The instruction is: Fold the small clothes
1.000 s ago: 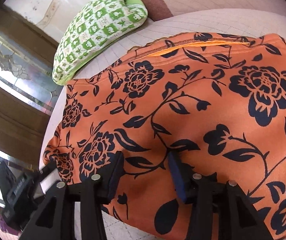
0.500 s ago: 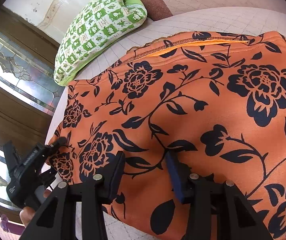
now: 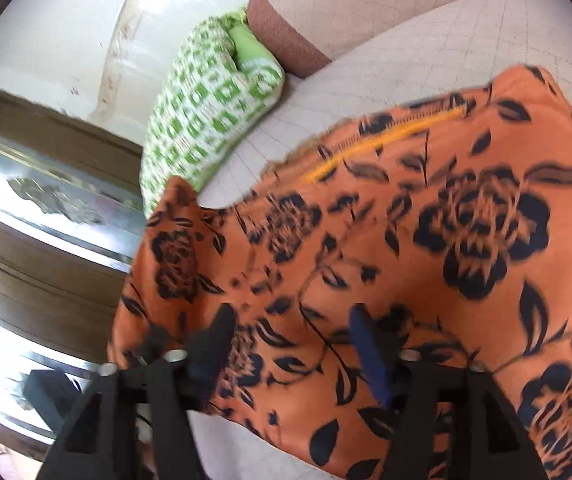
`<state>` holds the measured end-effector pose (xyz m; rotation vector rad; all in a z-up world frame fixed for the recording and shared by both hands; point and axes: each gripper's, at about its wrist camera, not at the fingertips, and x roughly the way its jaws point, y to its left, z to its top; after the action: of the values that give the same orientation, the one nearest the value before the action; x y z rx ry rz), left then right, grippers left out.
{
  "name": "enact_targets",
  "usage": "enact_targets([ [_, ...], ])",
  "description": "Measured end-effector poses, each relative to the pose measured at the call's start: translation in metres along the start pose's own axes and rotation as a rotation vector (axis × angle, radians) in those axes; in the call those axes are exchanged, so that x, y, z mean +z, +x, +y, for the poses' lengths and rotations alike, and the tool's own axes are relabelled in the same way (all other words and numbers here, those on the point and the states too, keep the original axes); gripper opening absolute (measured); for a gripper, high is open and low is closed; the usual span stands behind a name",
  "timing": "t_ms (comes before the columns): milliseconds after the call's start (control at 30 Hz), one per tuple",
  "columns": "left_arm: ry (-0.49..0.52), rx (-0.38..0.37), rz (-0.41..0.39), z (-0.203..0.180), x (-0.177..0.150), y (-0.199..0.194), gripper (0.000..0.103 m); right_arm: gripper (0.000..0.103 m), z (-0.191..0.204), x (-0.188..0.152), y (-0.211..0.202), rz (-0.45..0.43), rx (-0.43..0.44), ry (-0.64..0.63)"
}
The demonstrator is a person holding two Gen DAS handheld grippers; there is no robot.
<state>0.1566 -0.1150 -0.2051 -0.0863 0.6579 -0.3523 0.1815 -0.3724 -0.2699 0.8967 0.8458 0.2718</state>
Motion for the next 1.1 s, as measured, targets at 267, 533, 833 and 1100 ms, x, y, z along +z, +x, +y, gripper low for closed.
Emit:
enact_targets([
  [267, 0.194, -0.061, 0.085, -0.071, -0.042, 0.015, 0.025, 0.083, -0.037, 0.044, 0.010, 0.049, 0.121, 0.158],
  [533, 0.269, -0.038, 0.078, -0.080, -0.048, 0.017, 0.025, 0.069, -0.024, 0.080, 0.058, 0.100, 0.148, 0.098],
  [833, 0.248, -0.174, 0.097, -0.125, -0.028, 0.012, 0.026, 0.013, -0.006, 0.101, 0.014, 0.015, -0.018, -0.166],
  [1100, 0.211, -0.380, 0.202, -0.201, -0.040, 0.054, 0.026, 0.013, -0.078, 0.133, -0.057, -0.154, -0.099, -0.094],
])
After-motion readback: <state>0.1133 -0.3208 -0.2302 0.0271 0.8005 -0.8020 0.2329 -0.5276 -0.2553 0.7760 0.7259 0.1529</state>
